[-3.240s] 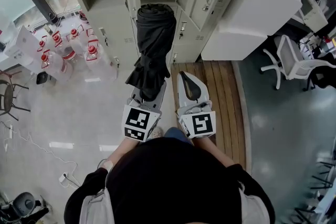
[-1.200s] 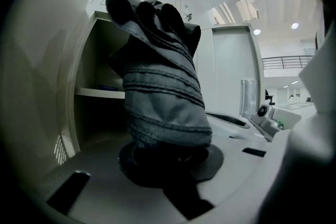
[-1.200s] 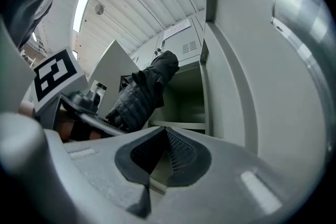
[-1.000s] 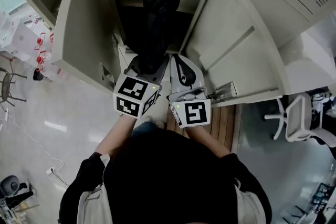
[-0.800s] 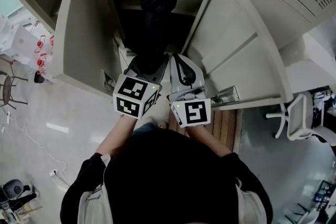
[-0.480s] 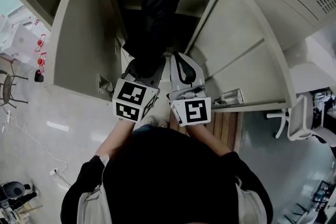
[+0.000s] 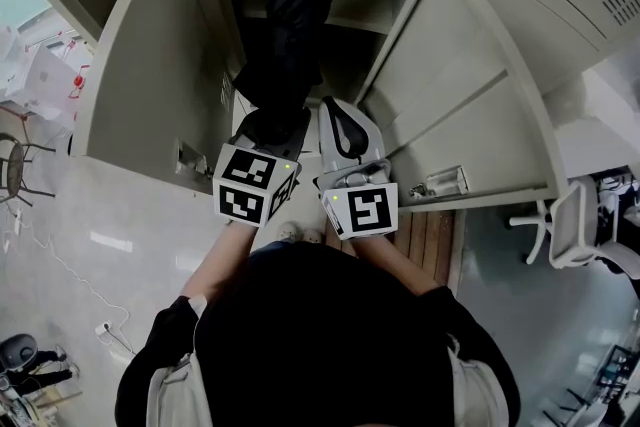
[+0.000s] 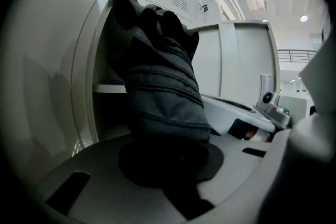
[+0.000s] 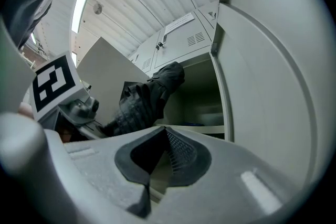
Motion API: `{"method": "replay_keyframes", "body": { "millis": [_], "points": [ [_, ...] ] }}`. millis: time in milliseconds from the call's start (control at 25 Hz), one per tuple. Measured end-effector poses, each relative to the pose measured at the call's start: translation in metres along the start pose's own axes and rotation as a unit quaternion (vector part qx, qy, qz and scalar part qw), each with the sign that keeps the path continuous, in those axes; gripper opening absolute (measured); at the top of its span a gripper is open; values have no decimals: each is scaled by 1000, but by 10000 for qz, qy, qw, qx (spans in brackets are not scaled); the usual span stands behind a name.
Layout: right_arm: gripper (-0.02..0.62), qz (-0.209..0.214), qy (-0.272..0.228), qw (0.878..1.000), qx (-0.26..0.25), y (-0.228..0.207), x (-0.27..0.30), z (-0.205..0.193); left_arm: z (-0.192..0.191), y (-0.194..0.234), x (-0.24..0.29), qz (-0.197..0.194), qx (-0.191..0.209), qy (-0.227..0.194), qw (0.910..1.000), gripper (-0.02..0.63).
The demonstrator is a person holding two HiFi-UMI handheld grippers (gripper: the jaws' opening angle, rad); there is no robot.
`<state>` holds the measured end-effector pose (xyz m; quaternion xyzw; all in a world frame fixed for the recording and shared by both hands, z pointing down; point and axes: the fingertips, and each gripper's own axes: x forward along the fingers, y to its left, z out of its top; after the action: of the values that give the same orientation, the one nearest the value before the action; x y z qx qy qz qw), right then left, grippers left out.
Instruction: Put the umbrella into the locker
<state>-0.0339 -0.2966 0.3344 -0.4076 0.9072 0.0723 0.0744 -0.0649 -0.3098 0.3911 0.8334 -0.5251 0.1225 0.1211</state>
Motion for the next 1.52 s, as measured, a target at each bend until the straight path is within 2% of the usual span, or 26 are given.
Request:
{"method": "replay_keyframes", "body": {
  "millis": [200, 320, 480, 640, 720, 840, 1120, 1520],
  "points": [
    [3, -122, 4, 9999, -25, -7, -5, 2, 3, -15, 12, -146, -26, 72, 9999, 54],
    [3, -201, -4, 9998, -33, -12, -9, 3, 3, -16, 14, -103, 43, 80, 9999, 54],
    [3, -210, 22, 9998, -28, -15, -12, 2, -2, 2, 5, 174, 80, 88, 9998, 54],
    [3, -81, -18, 10000, -15, -7, -10, 3, -12, 44, -17, 602, 110, 198, 9979, 54],
    [3, -3, -27, 10000, -6, -1, -7, 3, -18, 58, -25, 662, 82, 319, 9973, 54],
    [3, 80, -13, 10000, 0, 5, -5, 2, -21, 52, -26, 495, 89, 444, 9977, 54],
    [3, 17, -14, 10000, -25, 3, -6, 4, -9, 10, 5, -180, 220, 469, 9985, 54],
    [3, -191, 70, 9997, -115, -14, -9, -2, 12, 8, 46, -583, 12, 490, 9971, 54]
  ]
}}
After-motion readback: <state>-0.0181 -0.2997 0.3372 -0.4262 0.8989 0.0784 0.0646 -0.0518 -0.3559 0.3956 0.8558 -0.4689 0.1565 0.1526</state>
